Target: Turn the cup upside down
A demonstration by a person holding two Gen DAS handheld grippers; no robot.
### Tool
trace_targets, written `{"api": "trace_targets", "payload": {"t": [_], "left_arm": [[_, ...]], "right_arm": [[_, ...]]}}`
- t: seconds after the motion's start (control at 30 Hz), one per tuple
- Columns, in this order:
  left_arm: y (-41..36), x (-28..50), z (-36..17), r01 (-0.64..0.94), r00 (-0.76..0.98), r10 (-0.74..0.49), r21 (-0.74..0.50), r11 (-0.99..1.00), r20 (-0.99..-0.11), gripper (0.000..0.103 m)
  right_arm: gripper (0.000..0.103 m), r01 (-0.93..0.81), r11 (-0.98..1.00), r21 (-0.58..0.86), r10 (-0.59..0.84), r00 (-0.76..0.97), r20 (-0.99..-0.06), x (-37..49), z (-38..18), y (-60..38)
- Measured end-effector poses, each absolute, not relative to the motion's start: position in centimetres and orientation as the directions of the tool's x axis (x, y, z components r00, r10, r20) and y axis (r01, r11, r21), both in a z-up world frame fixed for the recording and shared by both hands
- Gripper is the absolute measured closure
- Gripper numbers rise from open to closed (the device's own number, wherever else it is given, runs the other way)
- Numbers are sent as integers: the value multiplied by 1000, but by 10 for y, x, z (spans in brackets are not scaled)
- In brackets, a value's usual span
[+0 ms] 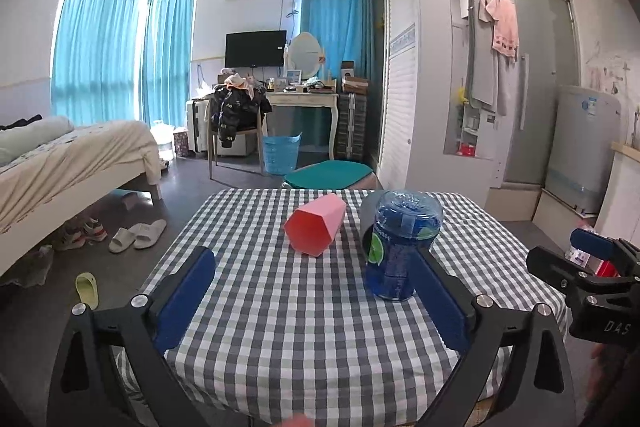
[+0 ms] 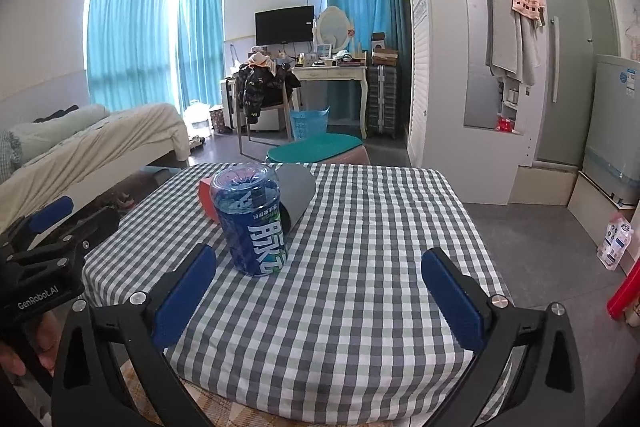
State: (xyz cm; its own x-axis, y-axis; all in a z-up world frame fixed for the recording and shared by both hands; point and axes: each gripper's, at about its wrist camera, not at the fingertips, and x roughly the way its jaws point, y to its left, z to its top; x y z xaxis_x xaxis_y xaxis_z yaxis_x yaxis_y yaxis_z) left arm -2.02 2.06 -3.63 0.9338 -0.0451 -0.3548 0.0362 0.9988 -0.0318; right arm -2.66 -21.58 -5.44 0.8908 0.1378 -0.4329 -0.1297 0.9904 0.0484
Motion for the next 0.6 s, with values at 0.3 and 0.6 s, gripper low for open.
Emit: {"api": "trace_targets", "payload": {"t": [0.3,0.6], "left_arm": [[16,-20,-37,38,930,-48,-35,999,-364,3],[16,-19,-37,36,930,-46,-34,999,-366,3]], "right_arm": [[0,-130,990,49,138,886,-443,-25,-57,-216],[0,-134,990,49,141,884,-446,-24,-58,-216]]}}
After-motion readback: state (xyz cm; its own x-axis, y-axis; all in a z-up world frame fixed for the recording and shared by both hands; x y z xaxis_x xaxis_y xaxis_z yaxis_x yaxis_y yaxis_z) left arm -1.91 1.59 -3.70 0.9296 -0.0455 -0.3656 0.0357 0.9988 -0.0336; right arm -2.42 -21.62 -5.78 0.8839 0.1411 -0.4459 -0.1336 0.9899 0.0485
